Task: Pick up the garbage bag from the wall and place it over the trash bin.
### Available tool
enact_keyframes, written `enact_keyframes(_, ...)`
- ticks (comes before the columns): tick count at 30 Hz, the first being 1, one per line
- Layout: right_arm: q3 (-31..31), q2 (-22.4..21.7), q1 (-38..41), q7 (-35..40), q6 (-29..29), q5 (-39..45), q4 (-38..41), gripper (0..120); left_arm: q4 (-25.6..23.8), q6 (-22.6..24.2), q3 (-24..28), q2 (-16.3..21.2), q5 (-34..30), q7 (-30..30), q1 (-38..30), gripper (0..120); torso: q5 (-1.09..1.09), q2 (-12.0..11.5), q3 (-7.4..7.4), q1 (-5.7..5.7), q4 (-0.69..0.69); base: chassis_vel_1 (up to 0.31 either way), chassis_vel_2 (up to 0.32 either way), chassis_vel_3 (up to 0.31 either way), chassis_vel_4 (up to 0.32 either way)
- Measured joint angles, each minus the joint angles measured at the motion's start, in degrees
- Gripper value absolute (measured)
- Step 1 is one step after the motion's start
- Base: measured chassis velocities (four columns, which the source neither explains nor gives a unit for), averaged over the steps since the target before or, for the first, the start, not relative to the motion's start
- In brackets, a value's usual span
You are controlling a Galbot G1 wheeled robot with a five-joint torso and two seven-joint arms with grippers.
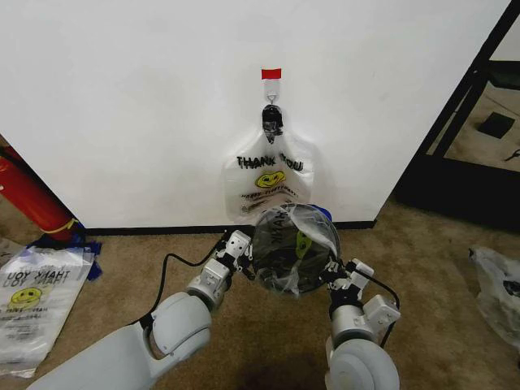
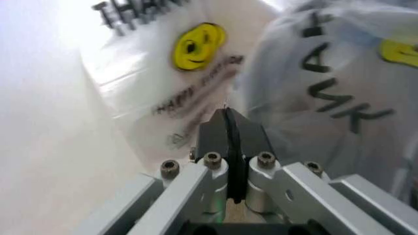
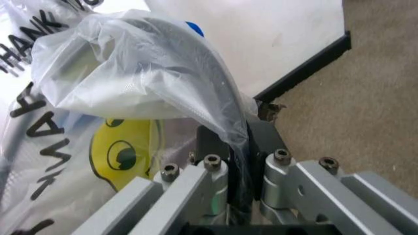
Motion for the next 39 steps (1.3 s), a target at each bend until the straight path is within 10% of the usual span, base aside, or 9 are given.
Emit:
enact_keyframes(26,1.2,-0.9,0.1,0.5,-2.3,14.8,4.3,2,3.5,-9.9,-4.7,-0.1,-16.7,3.7,4.5,0,0.0,0.0,0.0,-0.01,0.0,0.0,0.0,0.0,0.0)
enact_keyframes(39,1.1,-1.3,1.1,0.6,-2.0,14.0,2.7,2,-3.1,-6.4,-9.4,4.7,-16.5,3.6,9.0,49,0.0,0.0,0.0,-0.01,0.01,0.0,0.0,0.0,0.0)
